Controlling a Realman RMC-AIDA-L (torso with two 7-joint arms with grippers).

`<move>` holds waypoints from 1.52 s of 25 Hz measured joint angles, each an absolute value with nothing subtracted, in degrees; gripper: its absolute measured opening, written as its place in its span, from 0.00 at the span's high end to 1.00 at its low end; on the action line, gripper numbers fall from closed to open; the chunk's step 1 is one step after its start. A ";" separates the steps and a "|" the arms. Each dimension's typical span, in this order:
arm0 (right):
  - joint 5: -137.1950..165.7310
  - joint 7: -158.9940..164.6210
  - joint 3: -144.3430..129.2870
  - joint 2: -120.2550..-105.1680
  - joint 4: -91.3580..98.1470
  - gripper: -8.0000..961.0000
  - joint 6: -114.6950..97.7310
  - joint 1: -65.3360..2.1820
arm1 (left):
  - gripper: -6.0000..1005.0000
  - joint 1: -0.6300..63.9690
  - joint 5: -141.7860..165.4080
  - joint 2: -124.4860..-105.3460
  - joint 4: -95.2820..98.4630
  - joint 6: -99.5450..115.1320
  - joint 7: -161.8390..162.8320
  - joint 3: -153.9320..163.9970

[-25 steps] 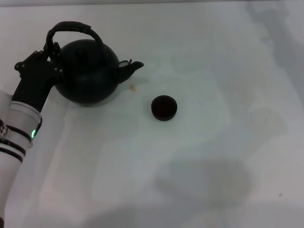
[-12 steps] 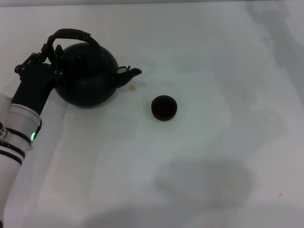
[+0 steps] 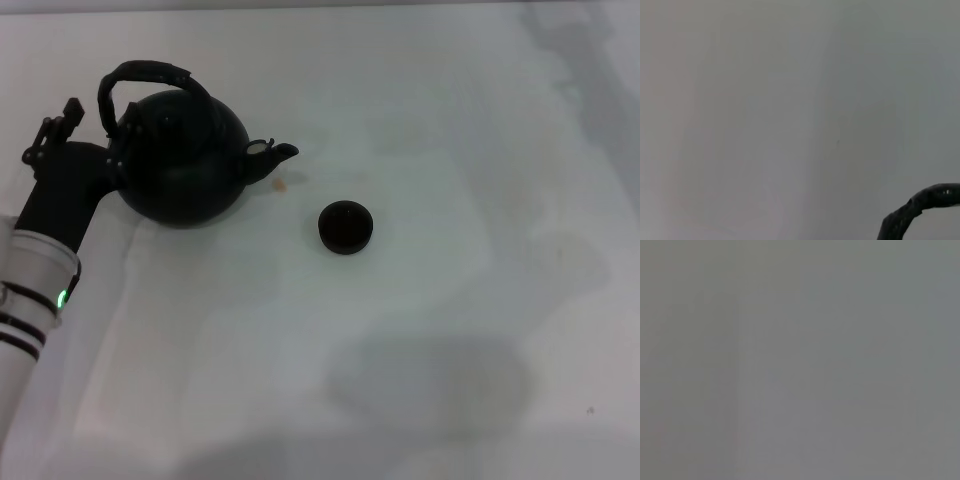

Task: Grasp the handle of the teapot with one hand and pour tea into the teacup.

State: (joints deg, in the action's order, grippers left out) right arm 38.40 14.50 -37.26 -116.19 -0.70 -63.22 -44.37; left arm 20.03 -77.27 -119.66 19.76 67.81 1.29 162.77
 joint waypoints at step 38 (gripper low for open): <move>38.38 14.28 -37.26 -116.19 -1.33 0.14 -61.24 -42.66 | 0.13 9.93 -79.31 -119.19 16.37 85.74 1.41 162.10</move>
State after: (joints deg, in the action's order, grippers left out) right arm 38.38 14.28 -37.26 -116.19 -1.33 -61.24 -42.66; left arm 9.93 -79.31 -119.19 16.37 85.74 1.41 162.10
